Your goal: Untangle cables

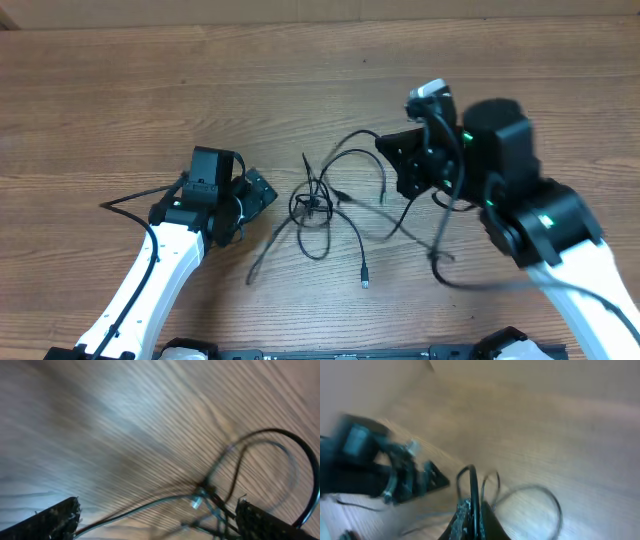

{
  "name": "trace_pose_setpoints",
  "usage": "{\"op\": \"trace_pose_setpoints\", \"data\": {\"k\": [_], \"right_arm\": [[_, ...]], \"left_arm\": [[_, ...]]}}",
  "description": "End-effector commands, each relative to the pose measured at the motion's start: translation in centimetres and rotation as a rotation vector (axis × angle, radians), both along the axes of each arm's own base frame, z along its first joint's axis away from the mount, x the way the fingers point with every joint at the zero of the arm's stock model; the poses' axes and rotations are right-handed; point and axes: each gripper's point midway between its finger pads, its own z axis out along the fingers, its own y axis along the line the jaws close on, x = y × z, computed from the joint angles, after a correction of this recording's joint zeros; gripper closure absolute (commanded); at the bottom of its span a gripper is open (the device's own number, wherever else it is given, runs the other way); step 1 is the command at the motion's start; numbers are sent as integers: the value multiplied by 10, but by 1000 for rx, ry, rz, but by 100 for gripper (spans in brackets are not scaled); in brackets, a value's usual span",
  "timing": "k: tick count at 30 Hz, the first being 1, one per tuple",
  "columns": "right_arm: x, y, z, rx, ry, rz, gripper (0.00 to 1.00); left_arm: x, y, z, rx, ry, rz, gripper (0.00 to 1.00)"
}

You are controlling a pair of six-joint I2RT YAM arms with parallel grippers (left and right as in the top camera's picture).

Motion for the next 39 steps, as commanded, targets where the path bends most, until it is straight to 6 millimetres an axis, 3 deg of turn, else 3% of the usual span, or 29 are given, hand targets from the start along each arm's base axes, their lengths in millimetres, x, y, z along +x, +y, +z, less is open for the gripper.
{"op": "trace_pose_setpoints", "data": {"k": [1, 5, 9, 12, 14, 15, 16, 18, 21, 24, 25, 27, 29, 31, 34, 37, 39], "right_arm": [[23, -3, -31, -68, 56, -60, 96], [42, -7, -11, -54, -51, -114, 96], [76, -60, 12, -178, -222, -424, 96], [89, -119, 25, -305, -297, -709, 96], [90, -170, 38, -376, -343, -925, 96], [88, -208, 49, -409, -373, -1081, 96], [86, -234, 57, -417, -393, -1178, 96], [80, -310, 75, -394, -442, -1408, 96], [80, -380, 77, -372, -467, -1524, 96], [88, -432, 48, -496, -396, -1455, 96], [90, -441, 39, -531, -370, -1428, 96], [93, -477, -10, -599, -238, -1406, 96], [89, -501, -53, -625, -116, -1419, 96], [84, -515, -89, -643, -14, -1422, 96], [65, -539, -170, -658, 218, -1427, 96], [47, -550, -213, -581, 332, -1513, 96], [45, -551, -218, -562, 343, -1534, 95]], "left_arm": [[-3, -13, 3, -54, -13, -107, 1], [-6, -12, 1, -40, -10, -133, 0], [-9, -11, -1, -34, 6, -130, 0], [-9, -11, -1, -34, 7, -130, 0], [-9, -11, -1, -34, 7, -130, 1], [-9, -11, -1, -34, 7, -130, 0], [-9, -11, -1, -33, 7, -130, 0], [-9, -11, -1, -34, 7, -130, 0], [-9, -11, -1, -34, 7, -130, 0], [-9, -11, -1, -34, 7, -130, 1], [-9, -11, -1, -34, 7, -130, 1], [-9, -11, -1, -34, 7, -130, 0], [-9, -11, -1, -34, 7, -130, 0], [-9, -11, -1, -34, 7, -130, 1], [-9, -11, -1, -34, 7, -130, 0], [-9, -11, -1, -34, 7, -130, 0], [-9, -11, -1, -33, 7, -130, 0]]}}
